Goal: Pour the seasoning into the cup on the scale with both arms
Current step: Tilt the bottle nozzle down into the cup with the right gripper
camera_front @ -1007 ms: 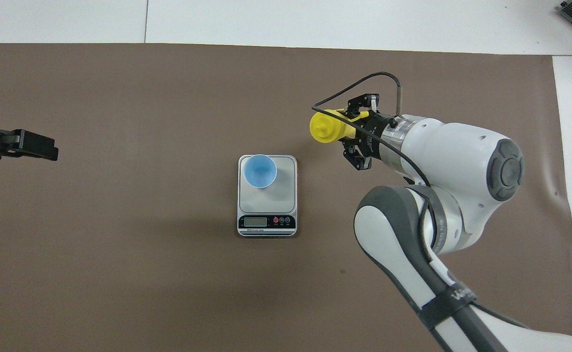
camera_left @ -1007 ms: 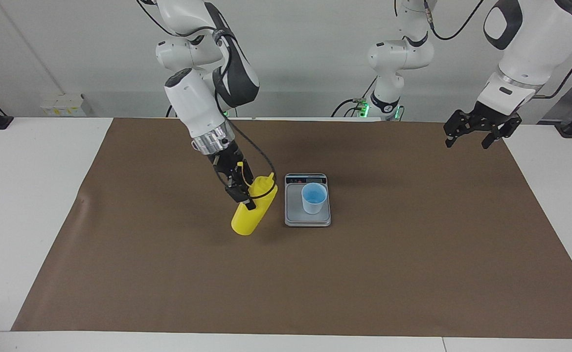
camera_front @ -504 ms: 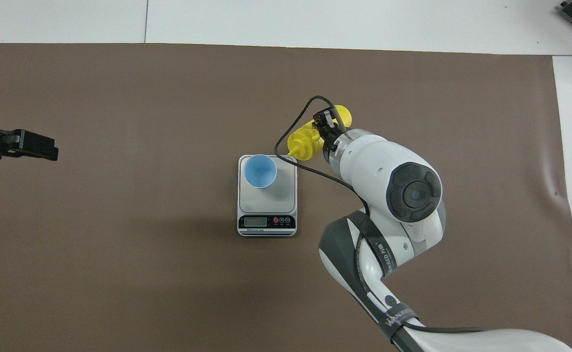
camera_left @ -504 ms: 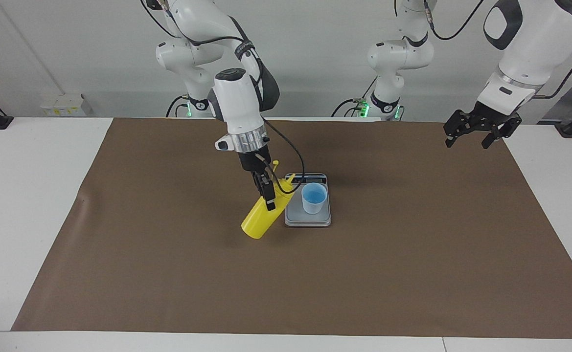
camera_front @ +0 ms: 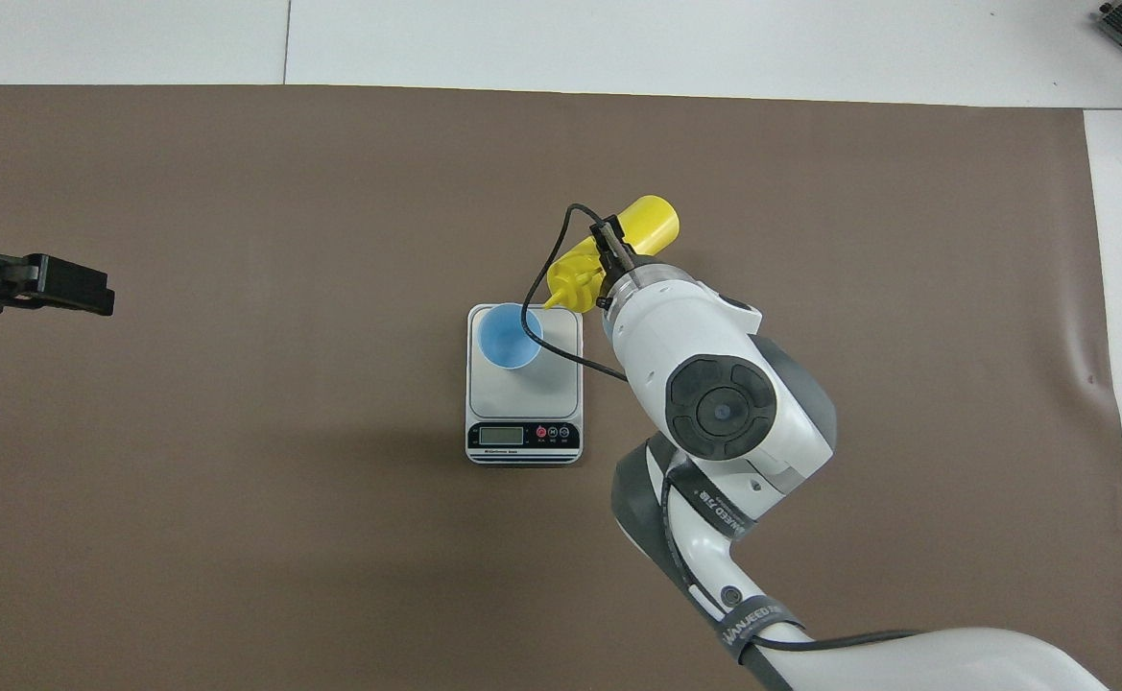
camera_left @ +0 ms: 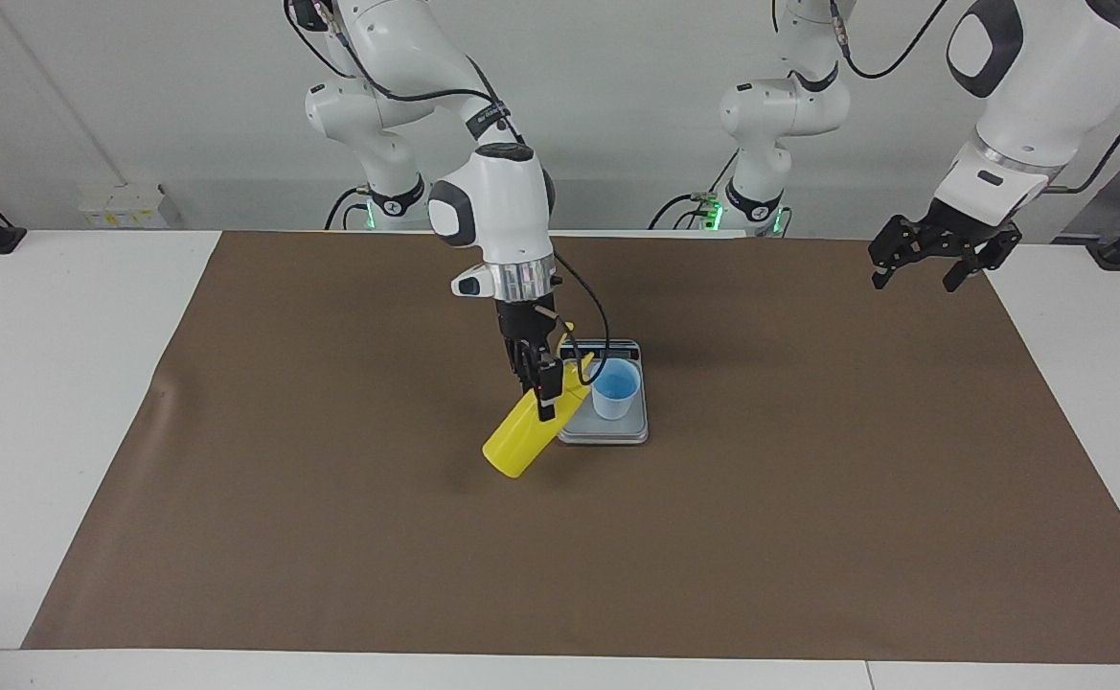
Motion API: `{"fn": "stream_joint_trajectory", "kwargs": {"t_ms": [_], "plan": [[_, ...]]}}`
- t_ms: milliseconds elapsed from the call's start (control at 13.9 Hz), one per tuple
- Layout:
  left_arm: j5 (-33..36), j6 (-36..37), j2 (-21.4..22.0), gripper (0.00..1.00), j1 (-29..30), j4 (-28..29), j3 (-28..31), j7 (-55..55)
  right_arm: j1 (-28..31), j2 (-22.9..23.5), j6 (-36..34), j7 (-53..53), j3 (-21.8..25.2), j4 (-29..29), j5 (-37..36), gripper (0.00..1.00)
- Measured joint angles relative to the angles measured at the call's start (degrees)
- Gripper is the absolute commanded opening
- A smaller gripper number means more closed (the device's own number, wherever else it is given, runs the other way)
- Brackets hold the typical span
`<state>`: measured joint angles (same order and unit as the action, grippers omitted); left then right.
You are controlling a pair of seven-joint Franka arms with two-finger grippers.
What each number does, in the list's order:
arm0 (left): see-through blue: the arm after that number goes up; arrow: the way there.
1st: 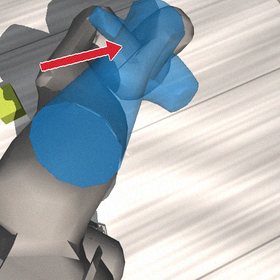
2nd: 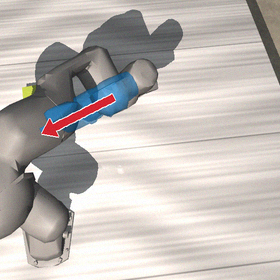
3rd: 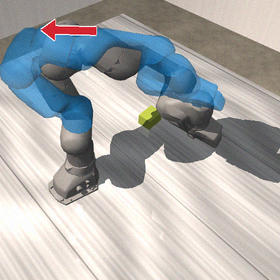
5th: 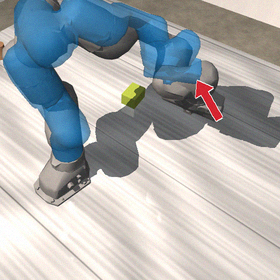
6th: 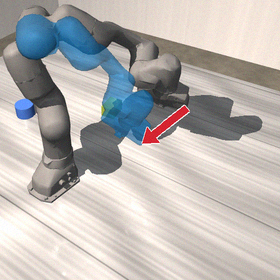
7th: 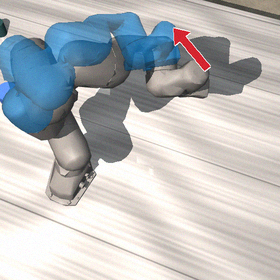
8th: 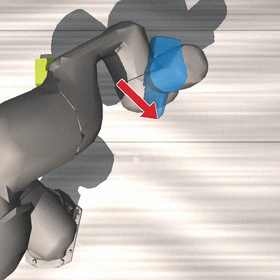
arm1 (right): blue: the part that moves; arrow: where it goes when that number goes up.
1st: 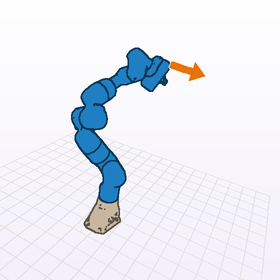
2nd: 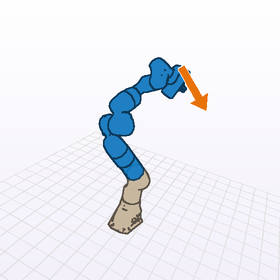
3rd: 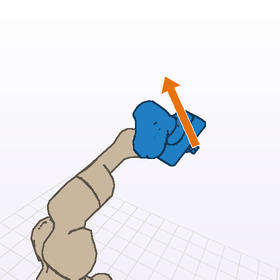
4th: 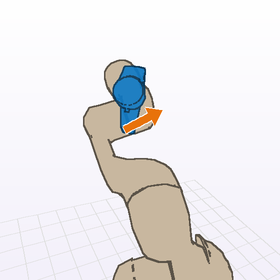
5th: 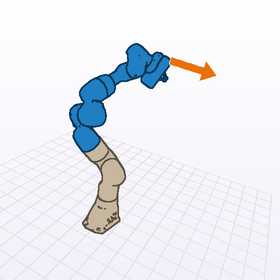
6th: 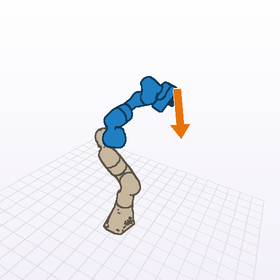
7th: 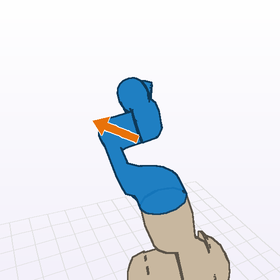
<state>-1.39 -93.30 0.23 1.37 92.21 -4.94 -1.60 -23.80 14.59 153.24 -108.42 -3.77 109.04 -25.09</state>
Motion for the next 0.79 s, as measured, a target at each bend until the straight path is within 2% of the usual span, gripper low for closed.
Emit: {"fn": "stream_joint_trajectory", "kwargs": {"t_ms": [432, 648, 792], "plan": [[0.0, 0.0, 0.0, 1.0, 0.0, 0.0, 0.0, 0.0, -0.5, 3.27, -0.33, -1.67, -0.05, -3.21, -9.91, 0.0], [0.0, 0.0, 0.0, 1.0, 0.0, 0.0, 0.0, 0.0, -1.82, 5.84, -3.44, -1.86, -0.06, -7.03, -13.47, 0.0], [0.0, 0.0, 0.0, 1.0, 0.0, 0.0, 0.0, 0.0, -2.31, 7.0, -4.83, -3.85, -0.07, -8.1, -18.68, 0.0]]}}
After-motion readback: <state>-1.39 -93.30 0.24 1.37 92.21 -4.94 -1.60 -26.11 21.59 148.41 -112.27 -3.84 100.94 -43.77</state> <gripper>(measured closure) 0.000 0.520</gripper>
